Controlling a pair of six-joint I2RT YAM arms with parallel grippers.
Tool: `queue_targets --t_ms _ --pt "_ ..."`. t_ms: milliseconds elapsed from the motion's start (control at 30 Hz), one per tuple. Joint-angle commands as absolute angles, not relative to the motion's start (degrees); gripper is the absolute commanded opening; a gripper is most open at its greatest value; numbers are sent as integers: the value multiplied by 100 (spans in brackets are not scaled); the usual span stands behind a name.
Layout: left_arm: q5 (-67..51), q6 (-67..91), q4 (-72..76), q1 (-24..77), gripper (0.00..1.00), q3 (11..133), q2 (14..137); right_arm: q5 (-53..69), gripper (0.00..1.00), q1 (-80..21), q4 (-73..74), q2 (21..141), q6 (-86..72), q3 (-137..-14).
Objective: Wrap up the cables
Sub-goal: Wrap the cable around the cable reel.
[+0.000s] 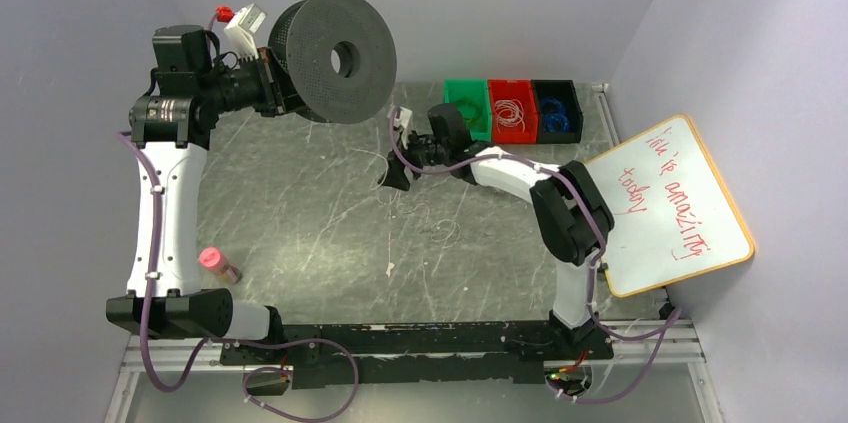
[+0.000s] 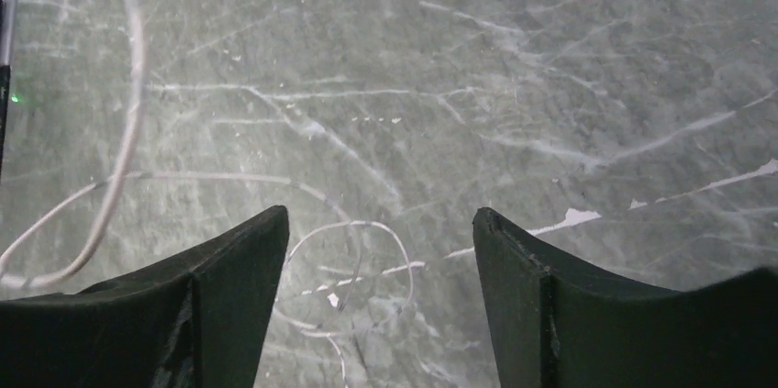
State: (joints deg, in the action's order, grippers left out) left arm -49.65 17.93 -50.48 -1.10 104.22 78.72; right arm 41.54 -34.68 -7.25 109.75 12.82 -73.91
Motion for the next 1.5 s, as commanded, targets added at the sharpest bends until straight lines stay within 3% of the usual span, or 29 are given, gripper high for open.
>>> queue_targets --t_ms 0,133,267,333,667,1100,1467 --pt "-5290 1904 -4573 -123 2 10484 7640 4326 72 -3473 -367 11411 947 -7958" --pt "-5366 1900 -4579 -123 2 10520 7594 4761 59 -3388 -683 11598 582 -7827" --pt "-5377 1826 -4621 -128 2 10495 7527 5241 15 -3091 -755 11705 226 -7840" --pt "-5376 1713 -4708 -129 2 10493 7505 5200 0 -2879 -598 11684 136 -7922" --pt "-4845 159 -5832 -121 2 10437 7286 4568 0 -1332 1460 11600 -523 -9488" --pt "-3986 -1815 -6861 -46 2 9912 7258 4779 0 -93 2181 11716 -857 -10798" --pt "-758 -2082 -5954 1393 2 8711 7309 5500 0 -18 2483 11747 -1306 -11624"
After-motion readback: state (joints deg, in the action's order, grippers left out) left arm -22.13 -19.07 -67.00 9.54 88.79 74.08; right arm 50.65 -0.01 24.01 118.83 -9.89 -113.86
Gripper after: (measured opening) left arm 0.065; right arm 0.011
